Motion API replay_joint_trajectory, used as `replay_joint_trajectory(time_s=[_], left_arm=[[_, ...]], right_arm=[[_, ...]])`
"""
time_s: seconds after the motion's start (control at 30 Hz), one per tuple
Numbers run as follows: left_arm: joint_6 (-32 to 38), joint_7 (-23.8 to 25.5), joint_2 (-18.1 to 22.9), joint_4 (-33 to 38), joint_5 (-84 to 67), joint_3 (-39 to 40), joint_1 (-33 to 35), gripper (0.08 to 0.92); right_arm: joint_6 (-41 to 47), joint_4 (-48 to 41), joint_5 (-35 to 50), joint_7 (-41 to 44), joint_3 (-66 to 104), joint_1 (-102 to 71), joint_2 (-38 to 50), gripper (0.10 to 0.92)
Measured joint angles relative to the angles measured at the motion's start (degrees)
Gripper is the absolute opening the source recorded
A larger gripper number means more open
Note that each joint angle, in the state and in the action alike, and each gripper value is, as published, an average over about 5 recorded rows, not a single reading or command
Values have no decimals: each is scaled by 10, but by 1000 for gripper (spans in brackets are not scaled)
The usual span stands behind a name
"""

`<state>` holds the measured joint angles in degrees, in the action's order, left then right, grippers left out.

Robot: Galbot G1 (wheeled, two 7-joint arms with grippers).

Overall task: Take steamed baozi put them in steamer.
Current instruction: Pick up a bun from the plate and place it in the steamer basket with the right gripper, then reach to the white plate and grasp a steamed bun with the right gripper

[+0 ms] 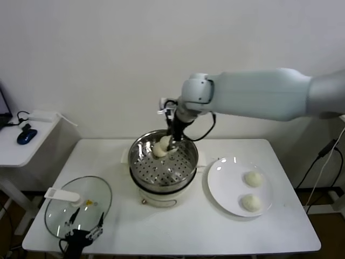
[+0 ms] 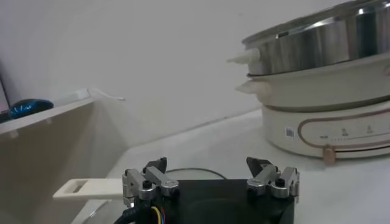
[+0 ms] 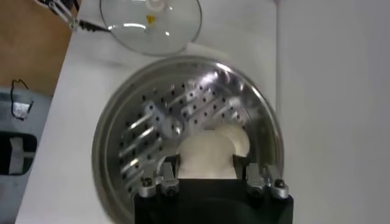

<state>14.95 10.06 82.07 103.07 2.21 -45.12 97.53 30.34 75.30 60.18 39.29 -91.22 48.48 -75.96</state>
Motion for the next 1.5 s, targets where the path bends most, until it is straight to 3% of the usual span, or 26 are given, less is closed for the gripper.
replay_joint_trajectory(time_s=[0.5,0.83,1.13,1.5], left_arm=[[0,2,-1,-13,5,0,-8,823],[-1,2,0,-14,6,-1,-11,823],[-1,2,-1,-11,6,-4,-5,823],[1,3,2,-10,12,0,-4,823]], right_arm=[[-1,-112,-37,1,36,-119,-71,621],[-8,-128,-39,2,47,-134,-78,814],[-36,-81,-28,41,1,-62,-31,823],[-112,45,-75,131,-147,69,115,823]])
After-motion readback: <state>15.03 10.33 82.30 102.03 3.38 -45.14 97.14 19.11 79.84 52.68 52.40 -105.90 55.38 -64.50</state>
